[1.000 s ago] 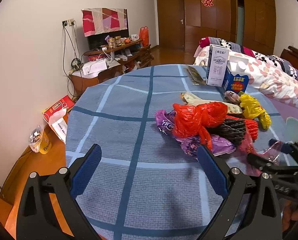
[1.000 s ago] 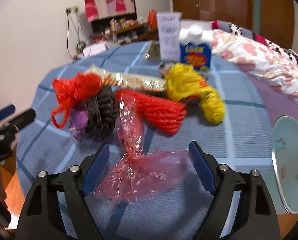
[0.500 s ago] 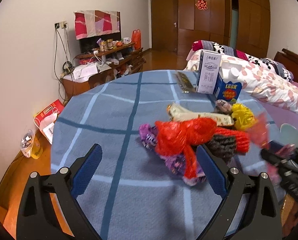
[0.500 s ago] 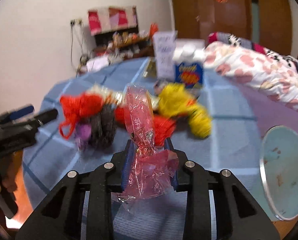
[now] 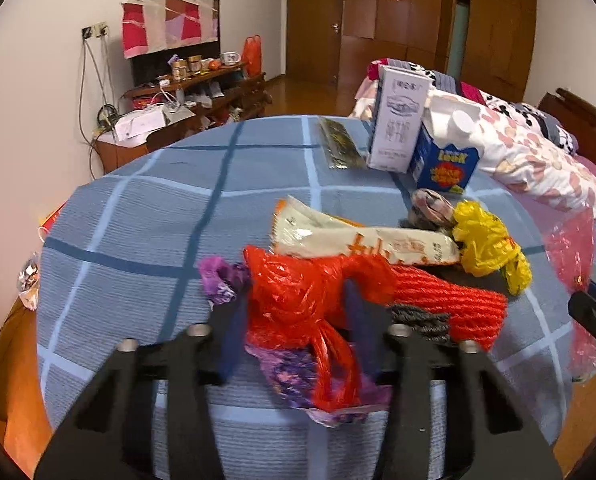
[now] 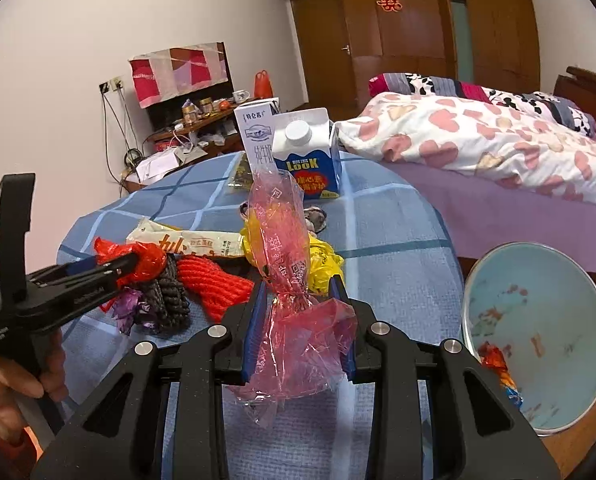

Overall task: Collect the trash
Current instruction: 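Grasp the red mesh bag with the left gripper while the right gripper holds the pink bag, then carry both bags over the blue bin and open both grippers to drop them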

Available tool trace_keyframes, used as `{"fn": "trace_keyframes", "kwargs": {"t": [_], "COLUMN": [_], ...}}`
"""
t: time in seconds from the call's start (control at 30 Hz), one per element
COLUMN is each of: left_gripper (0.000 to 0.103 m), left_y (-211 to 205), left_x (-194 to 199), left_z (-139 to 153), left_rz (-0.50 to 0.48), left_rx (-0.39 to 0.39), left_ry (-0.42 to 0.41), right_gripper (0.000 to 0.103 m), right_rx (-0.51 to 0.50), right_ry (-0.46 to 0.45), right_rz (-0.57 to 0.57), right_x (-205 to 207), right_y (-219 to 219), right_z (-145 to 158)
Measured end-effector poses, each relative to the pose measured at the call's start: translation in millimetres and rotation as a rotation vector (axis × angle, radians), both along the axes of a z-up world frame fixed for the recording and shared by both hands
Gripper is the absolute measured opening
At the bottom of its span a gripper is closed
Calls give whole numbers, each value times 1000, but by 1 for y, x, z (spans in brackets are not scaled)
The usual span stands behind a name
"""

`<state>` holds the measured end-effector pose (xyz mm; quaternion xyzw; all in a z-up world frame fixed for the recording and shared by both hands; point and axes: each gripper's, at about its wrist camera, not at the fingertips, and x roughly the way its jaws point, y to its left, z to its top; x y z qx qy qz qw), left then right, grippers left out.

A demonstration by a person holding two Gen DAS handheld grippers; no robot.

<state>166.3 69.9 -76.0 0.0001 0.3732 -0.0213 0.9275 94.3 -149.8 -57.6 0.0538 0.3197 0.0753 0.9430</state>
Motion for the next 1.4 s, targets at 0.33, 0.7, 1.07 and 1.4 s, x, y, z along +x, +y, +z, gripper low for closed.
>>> {"fn": "trace_keyframes", "kwargs": {"t": [0.33,0.7,1.07,1.4], "left_gripper": [23,23,23,23], "left_y": [-8,-27,-64,-103], "left_x": [-28,-71,-87,-99], "left_z": [33,83,90,94], "left_rz": [26,36,-26,-110], "left_rx": [53,93,105,107], "left_ry": [-94,-215,-221,-229], "right_gripper": [32,32,32,32], "right_rx": [22,44,53,60], "right_ry": [-46,-92,-102,-107], "right_rz": [-29,-68,-125,-181], "right_x": [-18,-41,-61,-80], "right_y": [-7,-23,-51,-79], "right_z": [12,28,34,35]}}
